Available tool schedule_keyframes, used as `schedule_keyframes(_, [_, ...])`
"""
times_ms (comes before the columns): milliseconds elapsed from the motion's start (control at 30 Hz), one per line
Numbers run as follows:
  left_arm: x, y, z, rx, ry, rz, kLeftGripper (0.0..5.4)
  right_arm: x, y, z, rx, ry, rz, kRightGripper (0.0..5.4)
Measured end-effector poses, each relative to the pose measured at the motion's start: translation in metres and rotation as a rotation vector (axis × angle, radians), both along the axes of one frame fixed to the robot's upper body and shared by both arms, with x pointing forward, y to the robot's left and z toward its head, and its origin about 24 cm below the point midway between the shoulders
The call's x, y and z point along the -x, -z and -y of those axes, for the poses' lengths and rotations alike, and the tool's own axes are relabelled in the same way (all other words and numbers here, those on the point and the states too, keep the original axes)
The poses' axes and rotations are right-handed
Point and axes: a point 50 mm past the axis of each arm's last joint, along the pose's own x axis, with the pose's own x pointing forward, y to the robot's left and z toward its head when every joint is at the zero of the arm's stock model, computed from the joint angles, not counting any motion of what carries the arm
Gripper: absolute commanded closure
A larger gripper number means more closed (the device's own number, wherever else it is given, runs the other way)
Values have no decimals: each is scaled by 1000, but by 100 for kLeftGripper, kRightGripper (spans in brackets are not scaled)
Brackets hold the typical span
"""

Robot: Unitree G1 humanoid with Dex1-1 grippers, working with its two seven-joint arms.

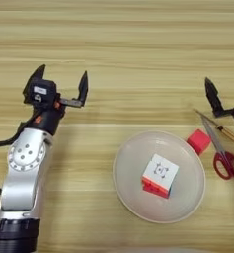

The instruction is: Move the objects on the table

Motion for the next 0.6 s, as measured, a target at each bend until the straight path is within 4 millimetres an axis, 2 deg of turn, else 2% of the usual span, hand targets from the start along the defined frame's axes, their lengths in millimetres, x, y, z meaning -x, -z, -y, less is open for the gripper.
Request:
schedule_keyframes(100, [4, 19, -9, -6, -46, -59, 0, 4, 13, 5, 36, 61, 4, 5])
schedule_keyframes(233, [9, 32, -20, -15, -90, -82, 0, 6, 23, 10, 62, 123, 24, 5])
schedule_keyframes(400, [13, 33, -23, -19, -97, -50, 0, 15, 41, 16, 57, 160, 30, 5])
schedule_keyframes(600, [21, 35, -31, -21, -114, -37, 0, 29, 45, 22, 19, 177, 69, 5])
